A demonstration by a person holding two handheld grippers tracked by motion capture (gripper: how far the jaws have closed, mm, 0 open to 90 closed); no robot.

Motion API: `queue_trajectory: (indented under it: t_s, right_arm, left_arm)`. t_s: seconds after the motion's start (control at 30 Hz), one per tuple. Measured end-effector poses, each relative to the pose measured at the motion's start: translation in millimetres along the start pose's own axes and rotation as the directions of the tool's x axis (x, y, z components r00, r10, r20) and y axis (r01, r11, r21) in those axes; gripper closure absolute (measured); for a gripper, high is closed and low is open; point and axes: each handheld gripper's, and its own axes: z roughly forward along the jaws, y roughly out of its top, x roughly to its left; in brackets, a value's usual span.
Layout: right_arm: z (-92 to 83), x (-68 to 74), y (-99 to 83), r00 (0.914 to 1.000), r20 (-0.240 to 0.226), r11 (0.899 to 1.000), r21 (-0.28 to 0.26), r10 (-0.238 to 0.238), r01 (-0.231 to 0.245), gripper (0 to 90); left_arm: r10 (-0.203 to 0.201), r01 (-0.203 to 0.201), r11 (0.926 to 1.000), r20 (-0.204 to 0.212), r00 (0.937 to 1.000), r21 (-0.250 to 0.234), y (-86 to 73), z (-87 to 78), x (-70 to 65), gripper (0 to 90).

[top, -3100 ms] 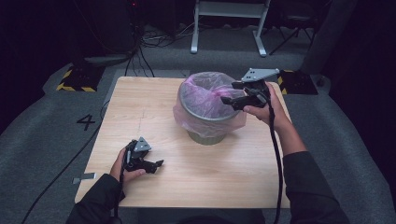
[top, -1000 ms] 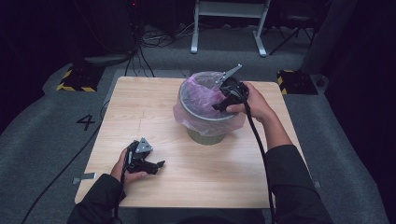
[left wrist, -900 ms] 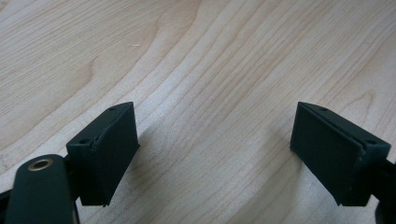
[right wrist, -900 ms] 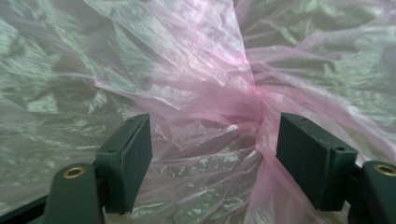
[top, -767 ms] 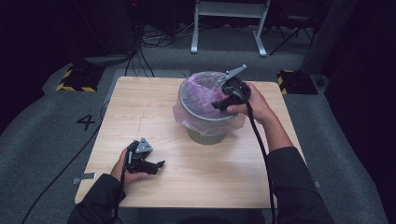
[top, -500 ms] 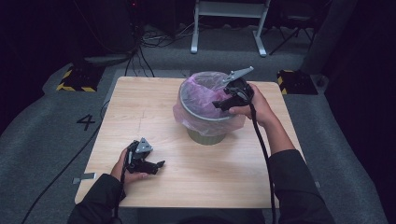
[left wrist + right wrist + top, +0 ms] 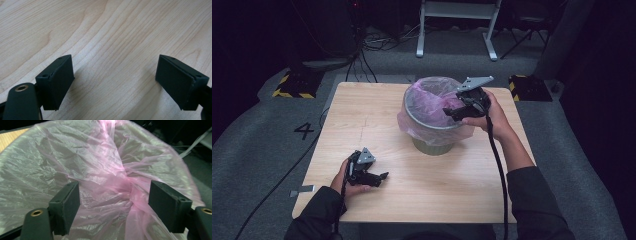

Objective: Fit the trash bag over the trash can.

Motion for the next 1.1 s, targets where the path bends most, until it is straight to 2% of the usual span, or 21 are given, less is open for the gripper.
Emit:
queue_trajectory:
  t_s: [0.2,0.47,0.57,0.67,0.83,1.1]
  right_arm:
    - [-7.5,4.7,-4.1,0.9998,-0.001,1.0,-0.009,-0.018,0.018,22.1]
    - [-18.6,8.1,-8.3,0.9998,0.007,0.999,-0.04,-0.019,0.019,17.3]
    - [-21.5,10.3,-11.3,0.9997,0.008,0.999,-0.037,-0.022,0.022,16.7]
    - [-25.2,13.4,-14.5,0.9986,0.035,0.999,-0.025,-0.038,0.039,16.7]
    - [-33.0,17.4,-19.5,0.9986,0.03,0.999,-0.021,-0.043,0.044,17.0]
    - [-46.2,22.2,-25.8,0.9977,0.045,0.997,-0.049,-0.051,0.053,18.3]
  left_arm:
    - [0.0,0.0,1.0,0.0,1.0,0.0,0.0,0.0,0.0,14.8]
    - [-0.001,0.001,1.0,-0.001,1.0,0.001,0.2,0.1,0.0,14.8]
    - [0.001,-0.001,1.0,-0.002,1.0,0.0,0.3,0.2,0.1,14.8]
    - [0.001,-0.001,1.0,-0.003,1.0,0.0,0.3,0.2,0.1,14.8]
    - [0.001,-0.001,1.0,-0.003,1.0,0.0,0.4,0.2,0.1,14.8]
    - [0.002,-0.002,1.0,-0.003,1.0,0.001,0.5,0.3,0.1,14.8]
